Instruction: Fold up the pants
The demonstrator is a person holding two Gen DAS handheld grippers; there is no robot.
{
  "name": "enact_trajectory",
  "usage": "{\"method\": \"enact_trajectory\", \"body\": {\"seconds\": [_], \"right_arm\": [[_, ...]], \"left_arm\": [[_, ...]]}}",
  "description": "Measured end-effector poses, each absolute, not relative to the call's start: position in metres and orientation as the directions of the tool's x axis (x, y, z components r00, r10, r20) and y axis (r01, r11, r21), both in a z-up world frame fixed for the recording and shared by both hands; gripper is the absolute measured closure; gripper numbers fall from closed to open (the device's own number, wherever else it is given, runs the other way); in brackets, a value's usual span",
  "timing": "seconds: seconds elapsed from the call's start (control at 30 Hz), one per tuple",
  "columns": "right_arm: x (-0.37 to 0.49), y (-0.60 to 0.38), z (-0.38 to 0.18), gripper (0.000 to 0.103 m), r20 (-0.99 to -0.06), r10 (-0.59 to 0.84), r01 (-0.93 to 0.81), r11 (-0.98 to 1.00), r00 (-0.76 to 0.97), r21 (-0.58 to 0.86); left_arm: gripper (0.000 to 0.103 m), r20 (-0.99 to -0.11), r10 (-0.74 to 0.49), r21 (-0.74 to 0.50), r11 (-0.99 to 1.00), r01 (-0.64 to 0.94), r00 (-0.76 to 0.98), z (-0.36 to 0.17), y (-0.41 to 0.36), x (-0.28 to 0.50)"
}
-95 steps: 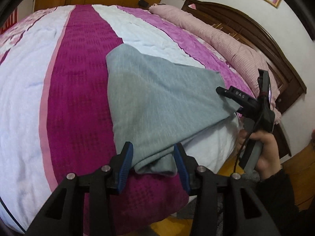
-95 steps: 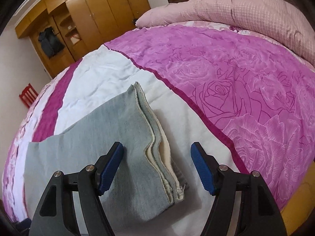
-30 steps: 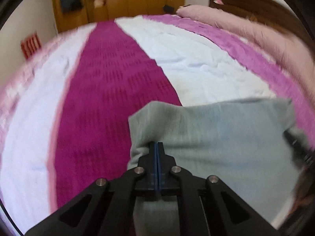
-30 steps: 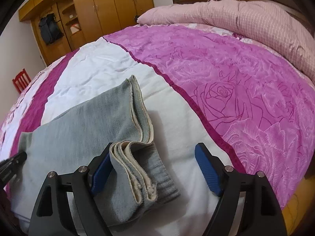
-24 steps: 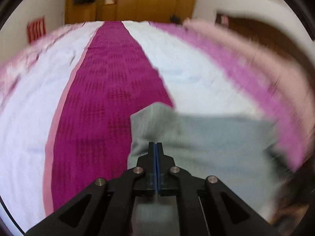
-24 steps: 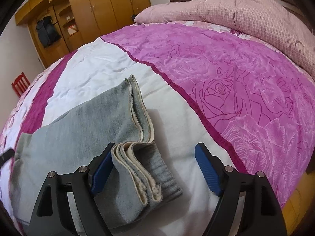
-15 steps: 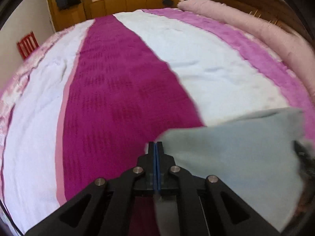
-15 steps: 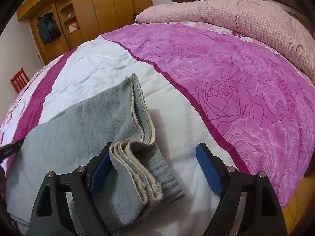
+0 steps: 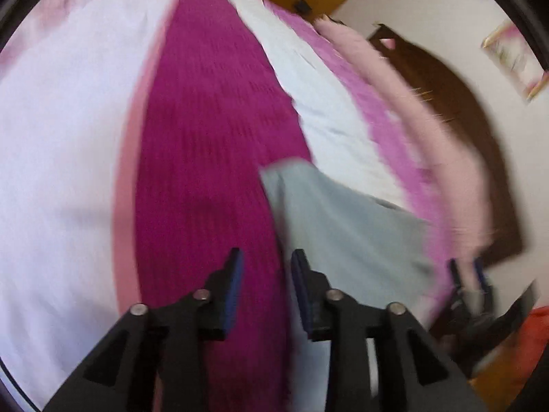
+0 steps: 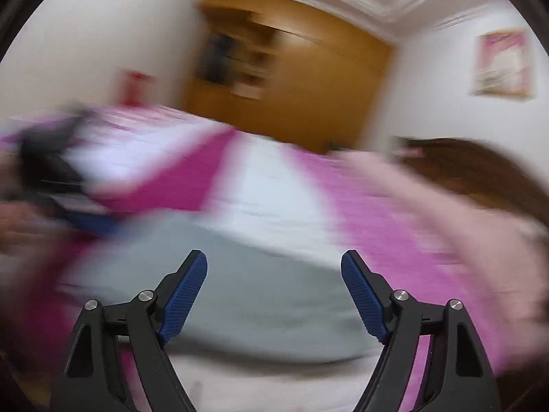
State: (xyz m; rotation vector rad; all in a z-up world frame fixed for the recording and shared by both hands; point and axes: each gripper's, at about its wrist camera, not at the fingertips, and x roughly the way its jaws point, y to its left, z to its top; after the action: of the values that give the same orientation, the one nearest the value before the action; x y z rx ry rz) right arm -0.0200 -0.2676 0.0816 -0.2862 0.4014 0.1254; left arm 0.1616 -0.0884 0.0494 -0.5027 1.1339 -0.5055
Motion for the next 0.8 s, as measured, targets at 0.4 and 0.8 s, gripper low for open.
{"method": "enact_trajectory", "body": {"seconds": [0.4,0.8], "right_arm": [[-0.02,-0.124,-0.023,0.087,-0.391,-0.078,-0.278,0.576,0.917,-0.768],[-0.072,-0.028,0.018,0.091,-0.279,0.171,-0.326,0.412,0.945,-0.851]], "left_arm": [[0.087,-0.499,-0.849,-0.865,0.5,-0.037,0.173,-0.001,-0.083,0.211],[0.095,-0.481,-0.805,-0.862,0.506,-0.021,0.348,0.047,0.012,0.172]]}}
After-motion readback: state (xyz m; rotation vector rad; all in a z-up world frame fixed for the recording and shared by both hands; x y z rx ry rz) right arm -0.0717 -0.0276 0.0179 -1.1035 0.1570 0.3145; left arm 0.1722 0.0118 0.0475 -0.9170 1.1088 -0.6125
